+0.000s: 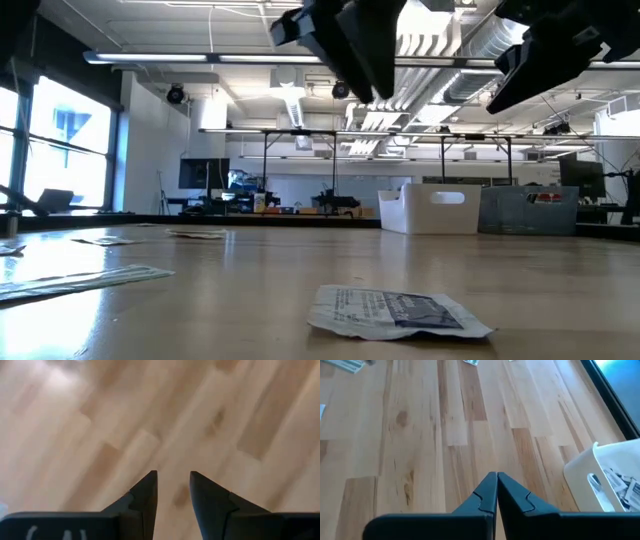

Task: Pick & Place First Aid Supplies
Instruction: Put the alcohol pad into the white bin

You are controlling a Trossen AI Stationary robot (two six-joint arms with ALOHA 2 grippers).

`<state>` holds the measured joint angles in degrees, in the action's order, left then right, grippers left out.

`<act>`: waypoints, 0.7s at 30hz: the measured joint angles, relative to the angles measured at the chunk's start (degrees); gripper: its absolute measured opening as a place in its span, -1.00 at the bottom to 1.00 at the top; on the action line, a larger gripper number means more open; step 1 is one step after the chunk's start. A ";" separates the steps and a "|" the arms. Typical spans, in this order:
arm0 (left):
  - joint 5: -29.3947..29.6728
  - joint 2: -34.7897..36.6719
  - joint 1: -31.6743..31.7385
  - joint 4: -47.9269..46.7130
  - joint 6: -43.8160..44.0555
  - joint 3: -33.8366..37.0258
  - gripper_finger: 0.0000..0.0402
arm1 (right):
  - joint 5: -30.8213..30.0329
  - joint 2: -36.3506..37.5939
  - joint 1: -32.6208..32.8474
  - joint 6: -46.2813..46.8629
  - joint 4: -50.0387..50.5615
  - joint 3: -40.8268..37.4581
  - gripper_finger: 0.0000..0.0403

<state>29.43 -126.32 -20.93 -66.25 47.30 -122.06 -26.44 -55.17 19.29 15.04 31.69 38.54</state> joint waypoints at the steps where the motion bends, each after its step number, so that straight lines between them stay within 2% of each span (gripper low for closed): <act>1: -0.61 -0.04 -0.94 -0.16 1.40 0.81 -0.45 | 0.26 -0.22 0.00 -0.37 -0.36 0.00 -0.97; 6: -3.62 0.78 -6.06 1.26 6.70 5.17 -0.45 | 0.29 -0.38 0.00 -1.27 -1.13 0.00 -0.97; 9: -5.78 0.59 -8.55 5.18 5.87 8.57 -0.45 | 0.38 -0.38 0.00 -2.19 -1.77 0.00 -0.97; 13: -6.34 0.52 -9.54 12.28 5.63 13.87 -0.45 | 0.46 -0.38 0.00 -3.65 -3.63 0.00 -0.97; 21: -10.16 0.50 -9.51 25.11 5.59 19.32 -0.45 | 2.68 -0.38 0.00 -6.45 -6.33 0.00 -0.96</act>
<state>19.27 -125.82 -30.44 -41.14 52.89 -102.74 -23.76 -55.55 19.29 8.59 25.36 38.54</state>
